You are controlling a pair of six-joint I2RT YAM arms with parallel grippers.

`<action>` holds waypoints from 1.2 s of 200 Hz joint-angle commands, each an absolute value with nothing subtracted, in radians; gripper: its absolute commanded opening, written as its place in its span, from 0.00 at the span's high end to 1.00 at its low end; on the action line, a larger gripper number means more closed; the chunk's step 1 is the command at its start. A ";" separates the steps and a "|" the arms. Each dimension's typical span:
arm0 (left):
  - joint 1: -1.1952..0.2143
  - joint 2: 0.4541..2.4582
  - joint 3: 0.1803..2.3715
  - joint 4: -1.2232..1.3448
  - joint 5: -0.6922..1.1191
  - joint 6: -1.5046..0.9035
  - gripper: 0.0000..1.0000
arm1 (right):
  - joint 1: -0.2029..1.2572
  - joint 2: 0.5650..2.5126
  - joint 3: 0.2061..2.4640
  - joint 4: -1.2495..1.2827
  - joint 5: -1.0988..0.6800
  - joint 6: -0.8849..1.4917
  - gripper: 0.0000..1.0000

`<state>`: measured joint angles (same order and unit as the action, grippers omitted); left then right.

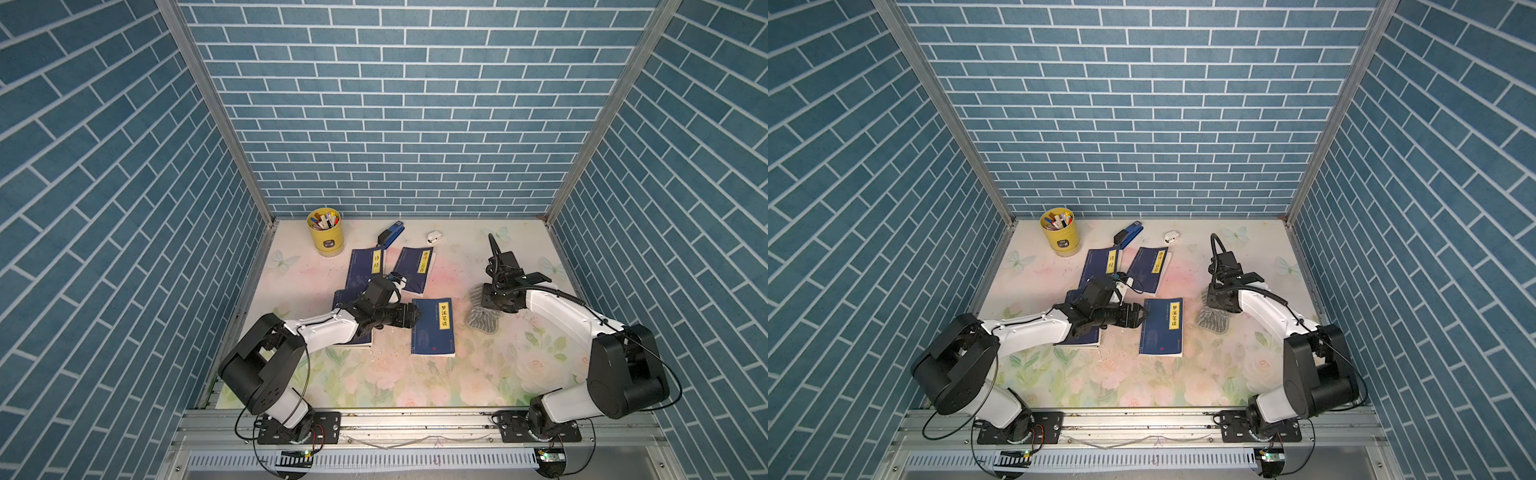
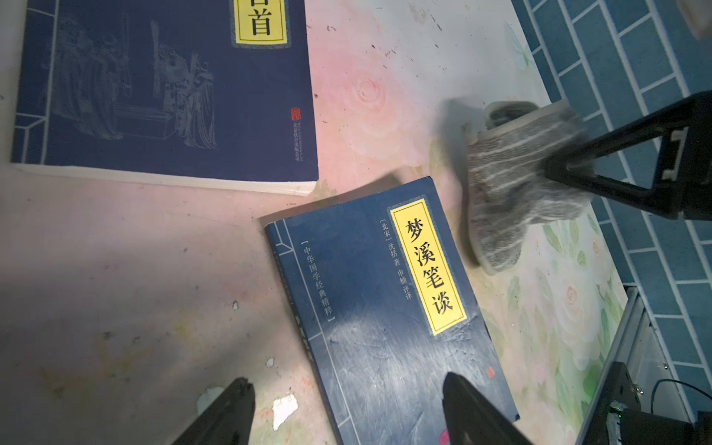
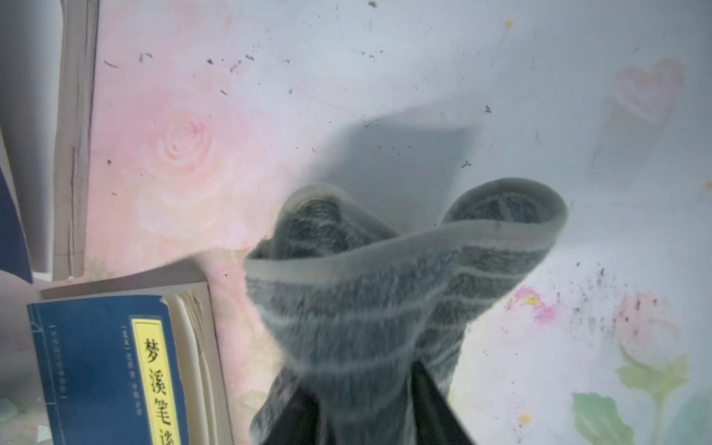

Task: Wipe the cover of the book
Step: Adjust the cleaning item at the center of the board, then pick up the cleaning item at the center of the board.

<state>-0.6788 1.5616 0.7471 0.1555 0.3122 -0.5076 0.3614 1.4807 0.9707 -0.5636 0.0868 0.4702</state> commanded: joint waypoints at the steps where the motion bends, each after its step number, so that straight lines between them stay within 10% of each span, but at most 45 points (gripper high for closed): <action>1: -0.669 1.556 0.728 0.182 0.327 -0.500 0.18 | 0.362 1.531 0.978 -0.611 0.095 0.424 0.44; 97: -0.654 1.583 0.732 0.188 0.354 -0.486 0.19 | 0.364 1.597 1.051 -0.624 0.016 0.212 0.20; 240: -0.634 1.578 0.707 0.187 0.368 -0.480 0.19 | 0.364 1.789 1.104 -0.722 -0.011 0.126 0.21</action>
